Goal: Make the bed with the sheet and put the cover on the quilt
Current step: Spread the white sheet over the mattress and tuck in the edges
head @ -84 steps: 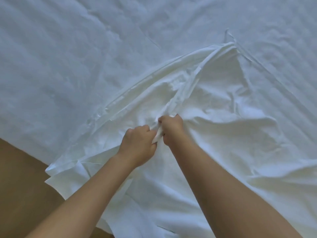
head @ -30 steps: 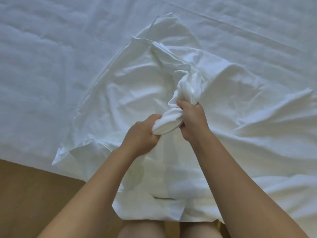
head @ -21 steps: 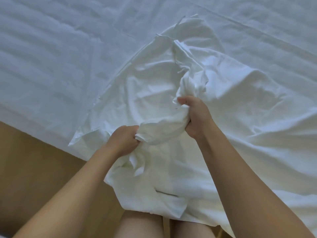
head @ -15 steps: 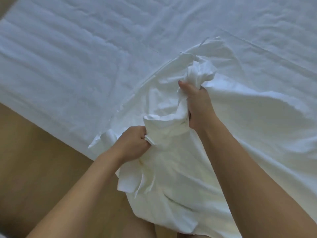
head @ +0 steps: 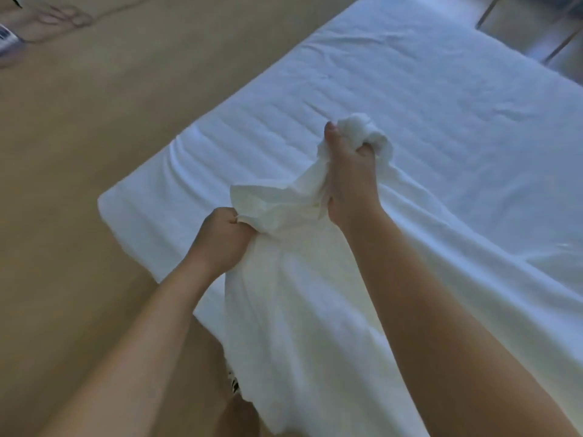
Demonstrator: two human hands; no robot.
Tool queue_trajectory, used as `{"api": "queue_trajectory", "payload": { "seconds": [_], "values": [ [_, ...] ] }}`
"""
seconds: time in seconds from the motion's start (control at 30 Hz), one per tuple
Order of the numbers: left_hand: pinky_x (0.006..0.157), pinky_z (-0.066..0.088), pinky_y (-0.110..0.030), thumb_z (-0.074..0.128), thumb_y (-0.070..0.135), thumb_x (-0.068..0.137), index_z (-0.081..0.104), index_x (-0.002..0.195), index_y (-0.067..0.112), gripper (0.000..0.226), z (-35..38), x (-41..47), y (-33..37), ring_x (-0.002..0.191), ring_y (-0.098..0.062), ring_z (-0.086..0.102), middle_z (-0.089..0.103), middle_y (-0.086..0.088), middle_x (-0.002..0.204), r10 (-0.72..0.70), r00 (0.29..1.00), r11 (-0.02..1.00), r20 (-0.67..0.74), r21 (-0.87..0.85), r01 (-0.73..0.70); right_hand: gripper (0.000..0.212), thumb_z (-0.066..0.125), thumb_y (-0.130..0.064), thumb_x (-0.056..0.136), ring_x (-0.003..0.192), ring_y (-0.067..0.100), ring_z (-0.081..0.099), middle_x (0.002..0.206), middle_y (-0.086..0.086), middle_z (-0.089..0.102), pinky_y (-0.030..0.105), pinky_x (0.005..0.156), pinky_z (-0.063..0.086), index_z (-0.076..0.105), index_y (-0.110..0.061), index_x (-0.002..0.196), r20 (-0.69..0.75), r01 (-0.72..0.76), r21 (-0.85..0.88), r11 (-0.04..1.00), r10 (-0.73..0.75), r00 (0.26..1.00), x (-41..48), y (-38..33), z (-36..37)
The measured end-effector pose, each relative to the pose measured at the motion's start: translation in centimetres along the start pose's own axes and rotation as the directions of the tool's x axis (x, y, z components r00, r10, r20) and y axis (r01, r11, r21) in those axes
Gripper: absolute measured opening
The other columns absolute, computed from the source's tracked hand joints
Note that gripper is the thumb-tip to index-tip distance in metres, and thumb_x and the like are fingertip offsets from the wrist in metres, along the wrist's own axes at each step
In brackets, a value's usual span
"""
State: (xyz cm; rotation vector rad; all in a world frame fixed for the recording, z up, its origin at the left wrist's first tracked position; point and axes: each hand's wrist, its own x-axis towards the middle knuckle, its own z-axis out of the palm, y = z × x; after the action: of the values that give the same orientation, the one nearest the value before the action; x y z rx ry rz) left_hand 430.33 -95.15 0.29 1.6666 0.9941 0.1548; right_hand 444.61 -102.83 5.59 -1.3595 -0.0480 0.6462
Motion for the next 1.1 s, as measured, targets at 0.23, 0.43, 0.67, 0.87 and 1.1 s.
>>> {"api": "queue_trajectory", "payload": {
  "seconds": [0.23, 0.43, 0.67, 0.87, 1.1],
  "values": [
    [0.060, 0.049, -0.025, 0.056, 0.025, 0.081, 0.070, 0.092, 0.012, 0.021, -20.7, 17.8, 0.8, 0.078, -0.019, 0.067, 0.071, -0.005, 0.089, -0.148, 0.927, 0.942, -0.344, -0.335, 0.026, 0.041, 0.052, -0.036, 0.095, 0.123, 0.021, 0.050, 0.118, -0.001, 0.052, 0.041, 0.108, 0.039, 0.047, -0.013, 0.130, 0.270, 0.041, -0.077, 0.996, -0.019, 0.963, 10.0, 4.0, 24.5],
    [0.106, 0.034, -0.044, 0.074, 0.045, 0.073, 0.032, 0.140, 0.017, 0.084, -21.1, 25.8, -11.0, 0.133, -0.025, 0.035, 0.038, -0.008, 0.144, -0.212, 0.961, 0.924, -0.177, 0.283, 0.256, 0.069, 0.055, -0.048, 0.090, 0.119, 0.012, 0.051, 0.138, 0.004, 0.045, 0.021, 0.098, 0.042, 0.027, -0.018, 0.145, 0.291, 0.051, -0.756, 0.652, 0.267, 0.919, 14.2, 16.9, 23.3],
    [0.110, 0.003, -0.062, 0.051, 0.070, 0.078, -0.005, 0.150, 0.029, 0.100, -15.6, 20.5, -20.6, 0.144, -0.030, -0.015, -0.015, -0.004, 0.158, -0.424, 0.850, 0.786, -0.312, 0.340, 0.517, 0.082, 0.046, -0.059, 0.088, 0.145, 0.020, -0.016, 0.158, -0.002, -0.017, 0.043, 0.116, -0.002, -0.004, -0.035, 0.149, 0.233, 0.325, -0.932, -0.162, 0.419, 0.877, 9.1, 24.9, 9.5],
    [0.111, -0.003, -0.058, 0.051, 0.056, 0.087, 0.002, 0.151, 0.026, 0.085, -6.3, 15.4, -17.2, 0.144, -0.028, -0.016, -0.013, -0.004, 0.158, -0.214, 0.977, 0.808, -0.014, 0.559, 0.185, 0.073, 0.050, -0.048, 0.091, 0.146, 0.020, -0.009, 0.160, -0.001, -0.006, 0.042, 0.117, 0.002, 0.009, -0.032, 0.150, 0.228, 0.281, -0.957, -0.072, 0.415, 0.881, 9.3, 24.0, 9.1],
    [0.115, 0.002, -0.047, 0.053, 0.040, 0.089, 0.009, 0.150, 0.023, 0.077, 5.5, 5.6, -13.8, 0.144, -0.029, -0.012, -0.011, -0.006, 0.157, -0.210, 0.938, 0.824, 0.276, 0.566, 0.018, 0.059, 0.054, -0.032, 0.091, 0.142, 0.025, 0.019, 0.155, 0.003, 0.022, 0.039, 0.112, 0.020, 0.032, -0.021, 0.144, -0.038, -0.035, -0.999, -0.013, 0.328, 0.944, 3.9, 20.2, -3.4]
  ]
}}
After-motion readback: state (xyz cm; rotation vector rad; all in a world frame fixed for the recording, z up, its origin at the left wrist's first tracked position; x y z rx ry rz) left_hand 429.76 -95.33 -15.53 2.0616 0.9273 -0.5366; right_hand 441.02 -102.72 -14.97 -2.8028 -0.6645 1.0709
